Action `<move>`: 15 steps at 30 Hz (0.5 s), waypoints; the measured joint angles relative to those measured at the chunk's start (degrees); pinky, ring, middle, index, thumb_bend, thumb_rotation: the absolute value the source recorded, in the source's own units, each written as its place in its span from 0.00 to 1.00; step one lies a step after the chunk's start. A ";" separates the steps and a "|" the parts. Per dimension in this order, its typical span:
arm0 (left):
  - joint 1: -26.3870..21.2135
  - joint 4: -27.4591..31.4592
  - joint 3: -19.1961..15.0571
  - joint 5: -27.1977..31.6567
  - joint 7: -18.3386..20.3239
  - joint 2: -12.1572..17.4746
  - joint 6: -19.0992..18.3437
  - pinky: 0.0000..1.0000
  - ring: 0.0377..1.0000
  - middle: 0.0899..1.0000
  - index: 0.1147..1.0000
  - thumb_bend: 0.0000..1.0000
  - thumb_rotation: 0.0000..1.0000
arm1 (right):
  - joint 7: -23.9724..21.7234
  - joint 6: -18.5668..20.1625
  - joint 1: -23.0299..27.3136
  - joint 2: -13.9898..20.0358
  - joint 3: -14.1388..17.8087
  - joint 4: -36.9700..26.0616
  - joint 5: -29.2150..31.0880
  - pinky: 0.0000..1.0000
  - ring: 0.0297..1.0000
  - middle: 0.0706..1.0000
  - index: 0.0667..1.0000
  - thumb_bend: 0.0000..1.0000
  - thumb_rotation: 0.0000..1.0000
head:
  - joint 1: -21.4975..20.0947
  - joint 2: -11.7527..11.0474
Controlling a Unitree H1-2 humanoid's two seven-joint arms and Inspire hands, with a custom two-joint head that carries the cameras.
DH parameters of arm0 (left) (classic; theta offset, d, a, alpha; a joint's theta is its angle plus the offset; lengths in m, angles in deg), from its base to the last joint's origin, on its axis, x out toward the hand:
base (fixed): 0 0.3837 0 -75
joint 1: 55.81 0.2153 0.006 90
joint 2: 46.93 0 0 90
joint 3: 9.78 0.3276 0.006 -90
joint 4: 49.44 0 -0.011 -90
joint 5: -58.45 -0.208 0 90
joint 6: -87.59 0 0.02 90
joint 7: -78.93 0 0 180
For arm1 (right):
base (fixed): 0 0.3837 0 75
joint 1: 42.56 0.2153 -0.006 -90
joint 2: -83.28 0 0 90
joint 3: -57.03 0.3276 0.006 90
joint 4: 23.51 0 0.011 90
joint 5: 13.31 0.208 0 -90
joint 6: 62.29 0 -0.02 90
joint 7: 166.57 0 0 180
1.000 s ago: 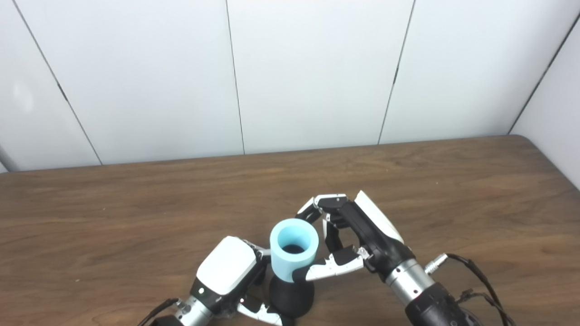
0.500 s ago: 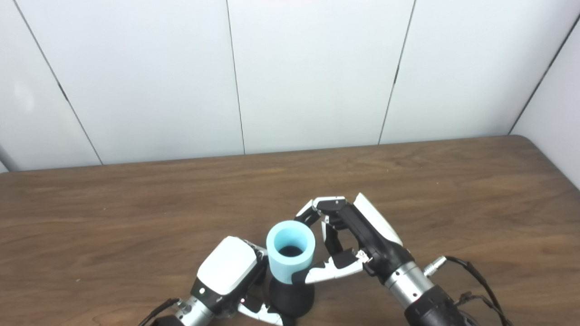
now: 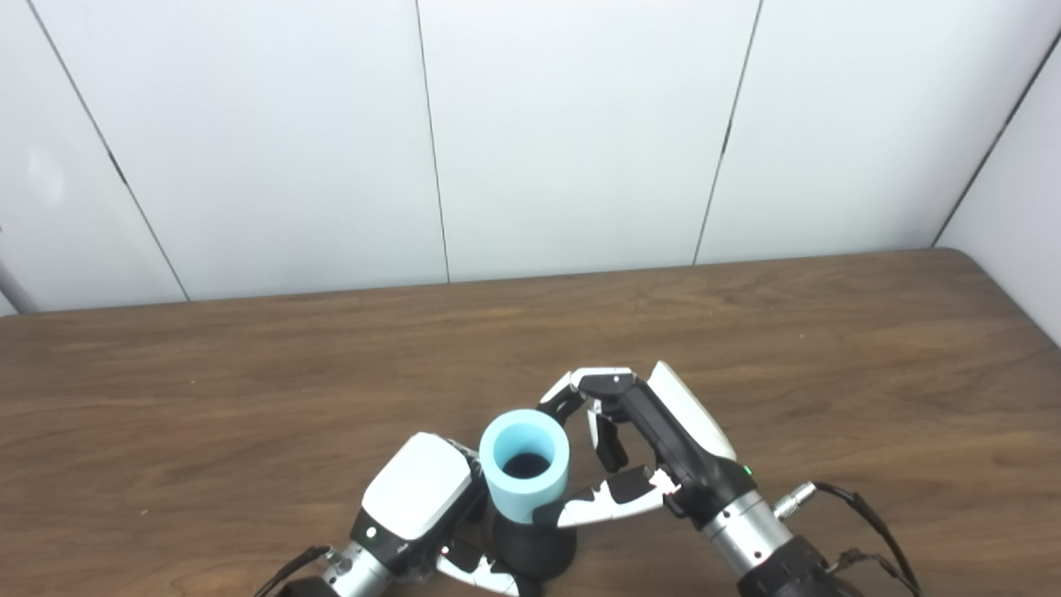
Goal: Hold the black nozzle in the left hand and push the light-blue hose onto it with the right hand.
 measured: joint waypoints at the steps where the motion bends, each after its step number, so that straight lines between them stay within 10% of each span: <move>1: 0.00 0.00 0.01 0.00 0.00 0.00 0.01 0.11 0.13 0.17 0.41 0.52 0.04 | 0.00 0.00 0.00 0.00 0.01 0.00 -0.13 0.04 0.06 0.14 0.45 0.51 0.10 | -0.09 0.00; 15: -0.02 -0.01 0.16 -0.01 -0.13 0.05 0.06 0.12 0.14 0.18 0.41 0.51 0.04 | -0.26 0.34 0.06 -0.10 0.35 0.00 -1.40 0.06 0.08 0.13 0.45 0.51 0.12 | -0.26 0.00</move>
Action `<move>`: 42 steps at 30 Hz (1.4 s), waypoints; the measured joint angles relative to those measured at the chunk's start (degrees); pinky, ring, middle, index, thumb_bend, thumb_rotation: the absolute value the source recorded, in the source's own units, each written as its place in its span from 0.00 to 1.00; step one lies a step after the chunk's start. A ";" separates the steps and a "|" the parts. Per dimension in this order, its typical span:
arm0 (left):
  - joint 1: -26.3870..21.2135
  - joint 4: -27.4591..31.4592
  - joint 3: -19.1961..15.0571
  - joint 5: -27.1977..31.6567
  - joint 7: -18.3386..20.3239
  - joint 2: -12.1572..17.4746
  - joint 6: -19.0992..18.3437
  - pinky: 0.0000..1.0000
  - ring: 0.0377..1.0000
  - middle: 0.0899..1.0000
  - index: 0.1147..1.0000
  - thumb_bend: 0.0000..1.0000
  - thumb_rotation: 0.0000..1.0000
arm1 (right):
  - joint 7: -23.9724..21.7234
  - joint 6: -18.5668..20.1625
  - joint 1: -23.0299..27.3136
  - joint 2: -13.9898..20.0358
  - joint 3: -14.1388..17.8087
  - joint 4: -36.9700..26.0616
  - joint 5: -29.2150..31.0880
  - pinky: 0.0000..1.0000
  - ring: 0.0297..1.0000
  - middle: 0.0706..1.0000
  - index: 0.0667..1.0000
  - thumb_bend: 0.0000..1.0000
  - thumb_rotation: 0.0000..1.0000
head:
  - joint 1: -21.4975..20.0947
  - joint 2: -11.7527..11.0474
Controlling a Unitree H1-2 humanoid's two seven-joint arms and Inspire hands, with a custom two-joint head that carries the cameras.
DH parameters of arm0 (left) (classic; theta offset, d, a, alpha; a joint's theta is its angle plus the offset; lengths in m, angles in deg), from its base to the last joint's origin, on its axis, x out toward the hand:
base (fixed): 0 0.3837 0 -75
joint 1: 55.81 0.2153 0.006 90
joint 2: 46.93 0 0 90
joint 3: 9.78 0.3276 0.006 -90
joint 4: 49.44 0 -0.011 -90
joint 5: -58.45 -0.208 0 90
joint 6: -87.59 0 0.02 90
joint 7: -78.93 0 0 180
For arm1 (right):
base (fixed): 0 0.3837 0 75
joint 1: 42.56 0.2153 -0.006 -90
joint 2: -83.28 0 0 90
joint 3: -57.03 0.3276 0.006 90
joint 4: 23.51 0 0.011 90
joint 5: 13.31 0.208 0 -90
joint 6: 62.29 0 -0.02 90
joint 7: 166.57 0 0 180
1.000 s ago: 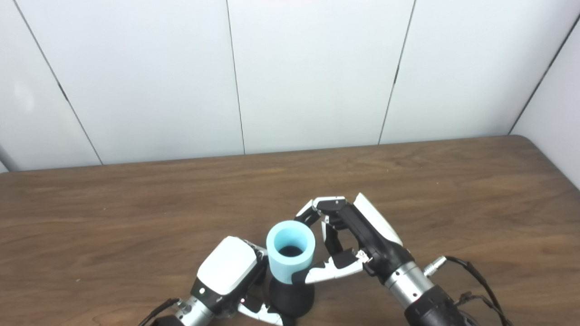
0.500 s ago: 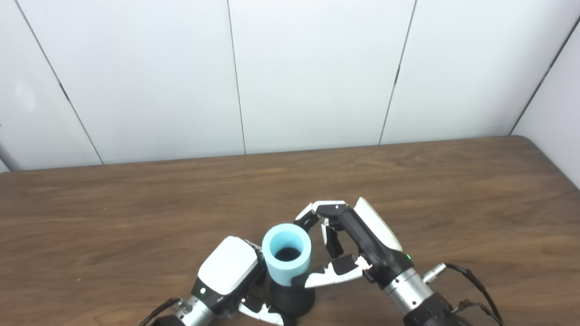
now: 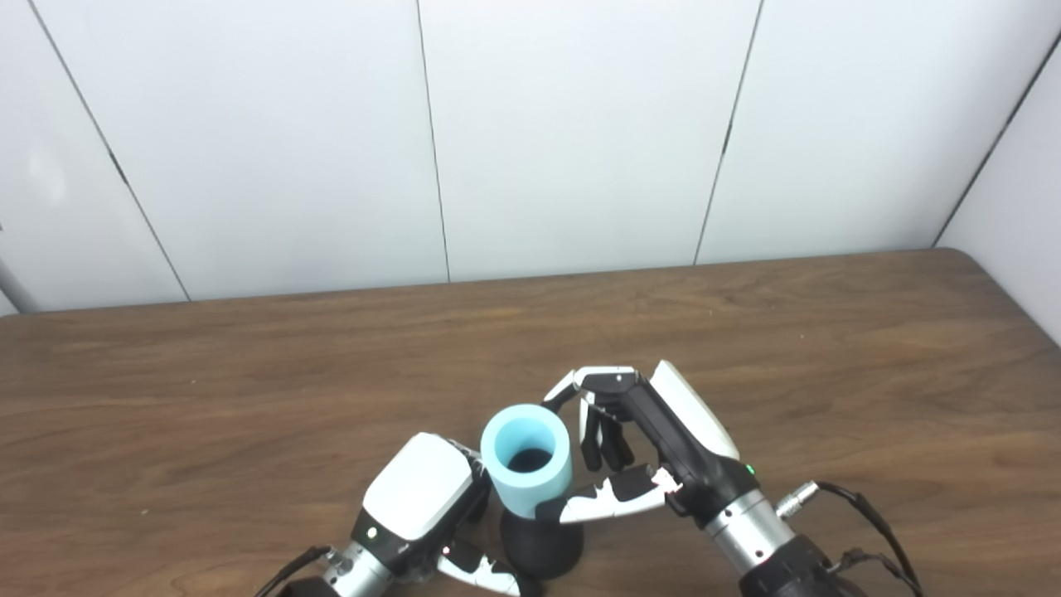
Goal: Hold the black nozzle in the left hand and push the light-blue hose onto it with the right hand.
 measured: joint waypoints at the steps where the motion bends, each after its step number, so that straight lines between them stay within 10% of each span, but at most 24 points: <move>1: 0.00 0.00 0.00 0.00 0.00 0.00 0.00 0.12 0.14 0.19 0.41 0.51 0.04 | -0.03 0.39 0.02 -0.07 0.03 -0.08 -0.20 0.05 0.07 0.12 0.45 0.51 0.12 | 0.00 0.00; 10: 0.00 0.05 0.04 0.00 0.09 0.07 -0.14 0.12 0.15 0.19 0.41 0.51 0.04 | -0.49 1.50 0.03 -0.19 0.37 -0.26 -0.60 0.05 0.07 0.13 0.45 0.51 0.12 | -0.09 0.18; 14: 0.00 0.06 0.05 0.00 0.12 0.08 -0.15 0.13 0.15 0.20 0.41 0.51 0.04 | -1.43 3.84 0.13 -0.34 0.43 -0.83 -1.31 0.33 0.39 0.42 0.45 0.53 0.01 | -0.18 0.09; 22: 0.01 0.12 0.13 0.00 0.12 0.11 -0.18 0.12 0.14 0.19 0.41 0.52 0.04 | -4.83 8.57 0.87 -0.09 -0.05 -2.28 -4.48 0.40 0.47 0.48 0.45 0.52 0.14 | -0.26 0.00; 24: 0.01 0.13 0.17 0.00 0.10 0.12 -0.20 0.12 0.14 0.19 0.41 0.51 0.04 | -5.57 9.14 1.08 0.17 -0.15 -2.33 -5.18 0.41 0.47 0.48 0.48 0.88 0.13 | -0.26 0.00; 26: 0.00 0.14 0.19 -0.01 0.11 0.13 -0.22 0.12 0.15 0.20 0.41 0.51 0.04 | -6.80 10.03 1.35 0.50 -0.42 -2.33 -6.06 0.41 0.48 0.49 0.49 0.98 0.16 | -0.26 0.00; 42: -0.09 0.07 0.43 -0.02 -0.14 0.21 -0.03 0.12 0.15 0.21 0.41 0.51 0.04 | -28.77 12.42 5.64 2.55 2.48 -5.72 -17.87 0.47 0.57 0.59 0.62 1.00 0.31 | -0.44 -0.09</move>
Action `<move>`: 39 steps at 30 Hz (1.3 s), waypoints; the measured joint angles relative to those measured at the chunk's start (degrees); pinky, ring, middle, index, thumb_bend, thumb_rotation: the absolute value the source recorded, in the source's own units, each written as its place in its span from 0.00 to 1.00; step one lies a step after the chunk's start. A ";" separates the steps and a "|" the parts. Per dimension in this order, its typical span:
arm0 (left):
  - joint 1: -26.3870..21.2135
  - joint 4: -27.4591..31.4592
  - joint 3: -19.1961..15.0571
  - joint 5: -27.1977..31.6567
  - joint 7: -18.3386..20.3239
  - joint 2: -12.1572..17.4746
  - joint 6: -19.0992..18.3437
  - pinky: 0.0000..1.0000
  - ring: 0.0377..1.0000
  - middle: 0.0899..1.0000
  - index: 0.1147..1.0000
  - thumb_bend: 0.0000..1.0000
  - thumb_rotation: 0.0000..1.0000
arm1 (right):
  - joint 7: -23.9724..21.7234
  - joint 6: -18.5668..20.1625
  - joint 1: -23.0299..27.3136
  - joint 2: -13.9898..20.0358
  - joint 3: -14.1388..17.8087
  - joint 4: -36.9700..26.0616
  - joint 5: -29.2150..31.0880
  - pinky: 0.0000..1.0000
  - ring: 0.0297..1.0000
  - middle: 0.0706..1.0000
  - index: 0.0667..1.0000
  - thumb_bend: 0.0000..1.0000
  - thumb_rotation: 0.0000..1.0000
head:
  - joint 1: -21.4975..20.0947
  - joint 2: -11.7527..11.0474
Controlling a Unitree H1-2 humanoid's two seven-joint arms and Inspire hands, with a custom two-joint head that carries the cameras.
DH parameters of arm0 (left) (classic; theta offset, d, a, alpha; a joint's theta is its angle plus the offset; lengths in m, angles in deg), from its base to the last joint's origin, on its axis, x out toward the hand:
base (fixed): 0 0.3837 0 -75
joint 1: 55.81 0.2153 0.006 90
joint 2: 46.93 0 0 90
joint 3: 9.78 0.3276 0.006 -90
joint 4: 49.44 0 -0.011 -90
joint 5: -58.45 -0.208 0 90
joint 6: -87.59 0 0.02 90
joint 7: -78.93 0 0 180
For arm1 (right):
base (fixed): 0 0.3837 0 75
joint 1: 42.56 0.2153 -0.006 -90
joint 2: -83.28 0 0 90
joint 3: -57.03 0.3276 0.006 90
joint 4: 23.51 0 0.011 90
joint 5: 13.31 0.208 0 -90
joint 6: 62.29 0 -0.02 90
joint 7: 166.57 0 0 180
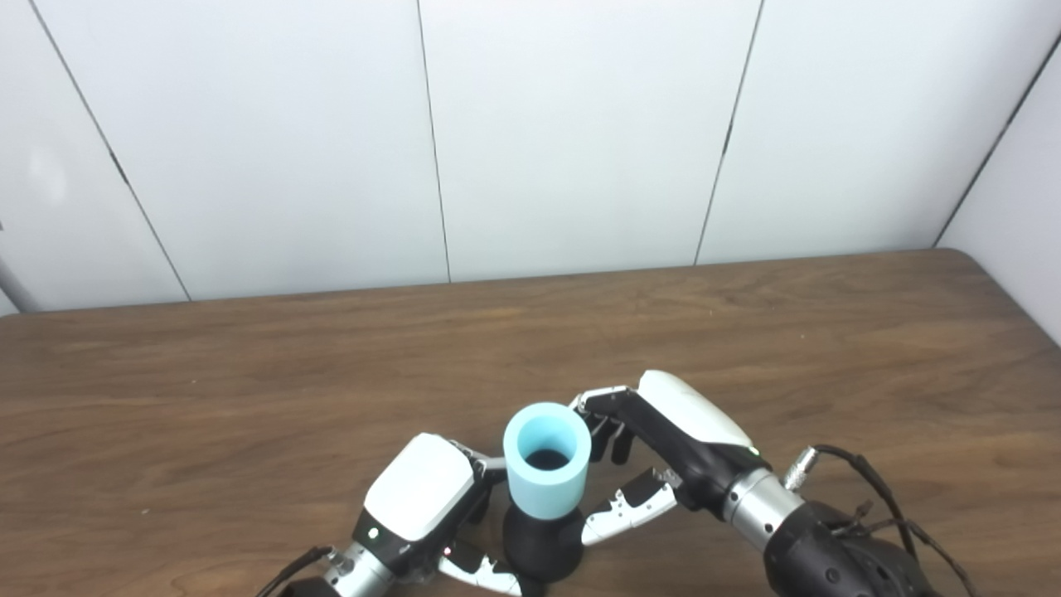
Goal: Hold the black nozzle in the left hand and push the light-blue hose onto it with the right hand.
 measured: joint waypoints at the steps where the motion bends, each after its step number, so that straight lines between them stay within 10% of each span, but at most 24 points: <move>1: 0.00 0.00 0.00 0.00 0.00 0.00 -0.01 0.13 0.15 0.21 0.41 0.51 0.04 | -1.14 0.00 0.18 0.09 0.32 -0.23 -0.26 0.48 0.57 0.60 0.63 1.00 0.31 | 0.00 0.00; 7: -0.07 0.00 0.11 0.00 0.04 0.00 -0.05 0.14 0.17 0.23 0.41 0.51 0.04 | -6.62 0.00 1.20 1.14 2.37 -0.81 -0.98 0.46 0.59 0.67 0.71 1.00 0.32 | -0.09 0.00; 11: -0.14 -0.08 0.18 0.00 -0.04 0.00 -0.02 0.14 0.16 0.21 0.41 0.51 0.04 | -6.87 -0.13 1.55 2.94 4.52 -1.18 1.80 0.72 0.85 0.88 0.86 1.00 0.44 | -0.09 -0.26; 16: -0.40 -0.45 0.35 0.06 -0.23 -0.03 0.04 0.12 0.14 0.18 0.41 0.51 0.04 | 6.50 -6.71 0.05 2.11 8.93 -1.44 8.87 0.70 0.87 0.95 0.94 0.99 0.64 | -0.26 -0.62; 24: -0.76 -0.73 0.60 0.07 -0.26 -0.10 -0.13 0.10 0.12 0.16 0.41 0.52 0.04 | 21.81 -24.65 -3.57 1.19 4.74 -0.74 6.99 0.88 0.97 1.00 0.99 0.95 0.85 | -0.18 -0.79; 39: -0.86 -0.80 0.64 0.17 0.01 -0.08 -0.12 0.12 0.14 0.18 0.41 0.52 0.04 | 20.46 -36.10 -6.12 3.12 -0.07 -1.55 -2.84 1.00 0.98 0.99 0.97 0.94 0.85 | -0.09 -0.88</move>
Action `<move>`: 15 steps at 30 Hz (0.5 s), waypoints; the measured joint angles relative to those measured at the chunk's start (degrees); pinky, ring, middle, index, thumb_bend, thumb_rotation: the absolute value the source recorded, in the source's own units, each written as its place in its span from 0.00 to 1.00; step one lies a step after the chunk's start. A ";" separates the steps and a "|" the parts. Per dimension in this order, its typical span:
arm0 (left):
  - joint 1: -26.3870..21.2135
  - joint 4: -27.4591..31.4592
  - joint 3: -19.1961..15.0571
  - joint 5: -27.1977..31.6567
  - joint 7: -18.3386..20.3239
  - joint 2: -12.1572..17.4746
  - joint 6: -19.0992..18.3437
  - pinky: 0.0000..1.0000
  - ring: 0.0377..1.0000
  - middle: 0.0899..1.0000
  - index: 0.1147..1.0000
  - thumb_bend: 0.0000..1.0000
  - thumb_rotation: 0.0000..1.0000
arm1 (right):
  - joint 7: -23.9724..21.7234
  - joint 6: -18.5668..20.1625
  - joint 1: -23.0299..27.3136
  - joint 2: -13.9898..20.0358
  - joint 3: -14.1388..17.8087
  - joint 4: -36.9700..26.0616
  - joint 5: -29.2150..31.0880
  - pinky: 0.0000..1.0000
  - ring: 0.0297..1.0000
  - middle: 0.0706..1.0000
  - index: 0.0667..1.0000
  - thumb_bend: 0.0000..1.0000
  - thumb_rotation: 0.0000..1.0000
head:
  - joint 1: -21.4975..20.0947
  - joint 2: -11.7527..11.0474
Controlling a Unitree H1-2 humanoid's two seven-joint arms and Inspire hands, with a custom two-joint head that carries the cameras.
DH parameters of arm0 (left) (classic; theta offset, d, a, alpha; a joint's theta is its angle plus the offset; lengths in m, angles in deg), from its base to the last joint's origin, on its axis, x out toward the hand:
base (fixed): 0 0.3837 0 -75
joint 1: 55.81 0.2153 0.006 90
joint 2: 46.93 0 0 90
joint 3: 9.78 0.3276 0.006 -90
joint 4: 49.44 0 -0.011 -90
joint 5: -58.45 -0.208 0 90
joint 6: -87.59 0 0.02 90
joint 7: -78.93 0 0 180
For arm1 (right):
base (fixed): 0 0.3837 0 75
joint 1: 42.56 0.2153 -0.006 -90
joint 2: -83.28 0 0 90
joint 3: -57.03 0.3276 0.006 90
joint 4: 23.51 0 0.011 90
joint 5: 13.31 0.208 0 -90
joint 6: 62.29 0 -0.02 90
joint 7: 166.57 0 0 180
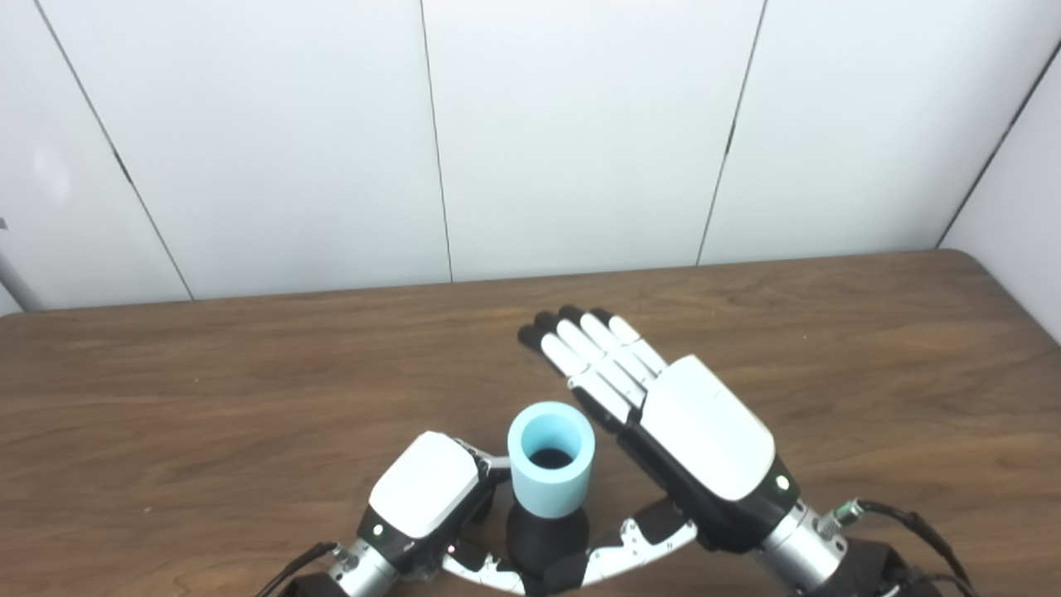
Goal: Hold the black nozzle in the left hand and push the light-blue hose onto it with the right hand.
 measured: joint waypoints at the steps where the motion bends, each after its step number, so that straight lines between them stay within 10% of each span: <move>1: 0.00 0.00 0.00 0.00 -0.03 0.00 0.04 0.12 0.14 0.18 0.41 0.52 0.04 | -0.58 -0.49 -0.07 0.38 -0.13 -0.09 -0.31 0.99 0.97 0.98 0.95 0.93 0.85 | 0.00 0.00; 15: -0.06 -0.17 0.05 0.01 -0.20 0.00 0.09 0.11 0.13 0.17 0.41 0.52 0.04 | -0.99 -7.34 -2.31 1.46 -1.12 -1.20 -4.95 0.85 0.89 0.90 0.87 0.91 0.89 | 0.09 0.00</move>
